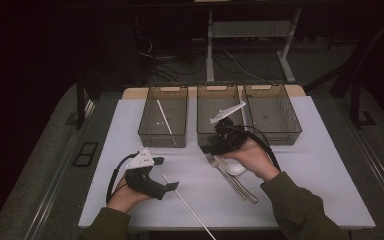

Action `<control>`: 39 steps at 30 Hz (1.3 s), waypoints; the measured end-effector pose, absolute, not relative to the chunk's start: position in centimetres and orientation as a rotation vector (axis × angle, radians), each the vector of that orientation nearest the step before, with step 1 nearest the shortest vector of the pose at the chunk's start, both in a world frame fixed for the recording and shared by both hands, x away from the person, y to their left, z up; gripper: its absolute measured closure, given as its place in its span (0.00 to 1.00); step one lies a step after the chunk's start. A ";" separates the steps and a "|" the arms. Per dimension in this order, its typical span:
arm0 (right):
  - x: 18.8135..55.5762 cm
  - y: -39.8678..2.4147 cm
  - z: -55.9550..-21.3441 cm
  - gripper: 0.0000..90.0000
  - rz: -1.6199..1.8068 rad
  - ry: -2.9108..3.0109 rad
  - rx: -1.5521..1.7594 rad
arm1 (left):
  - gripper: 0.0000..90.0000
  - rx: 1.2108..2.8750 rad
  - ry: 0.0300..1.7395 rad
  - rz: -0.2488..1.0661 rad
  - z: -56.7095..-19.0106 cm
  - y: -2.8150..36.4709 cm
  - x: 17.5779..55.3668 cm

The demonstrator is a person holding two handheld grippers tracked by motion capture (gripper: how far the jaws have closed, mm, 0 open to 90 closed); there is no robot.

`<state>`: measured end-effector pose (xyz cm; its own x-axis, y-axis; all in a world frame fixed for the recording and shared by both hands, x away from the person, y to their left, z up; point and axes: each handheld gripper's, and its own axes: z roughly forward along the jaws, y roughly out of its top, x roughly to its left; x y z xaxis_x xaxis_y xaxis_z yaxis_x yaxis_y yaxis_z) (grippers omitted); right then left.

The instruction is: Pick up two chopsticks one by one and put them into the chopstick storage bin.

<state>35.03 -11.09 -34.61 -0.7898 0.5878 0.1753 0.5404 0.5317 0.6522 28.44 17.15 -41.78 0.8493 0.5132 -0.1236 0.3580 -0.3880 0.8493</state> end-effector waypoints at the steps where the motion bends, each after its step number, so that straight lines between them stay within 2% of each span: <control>1: 34.4 -11.0 -35.2 0.57 1.087 2.708 0.989 | 0.00 2.020 0.638 0.196 -41.8 17.2 28.5; 22: 29.1 -8.0 -40.5 0.65 0.997 2.870 0.887 | 0.00 2.017 0.651 0.192 -41.8 17.1 28.4; 39: 26.8 -5.0 -42.1 0.66 0.952 2.937 0.735 | 0.00 2.028 0.639 0.195 -41.8 17.2 28.4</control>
<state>26.83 -5.05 -42.15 -0.8922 0.4190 0.1686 0.4382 0.7127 0.5477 28.43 17.19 -41.75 0.8497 0.5134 -0.1201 0.3593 -0.3971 0.8445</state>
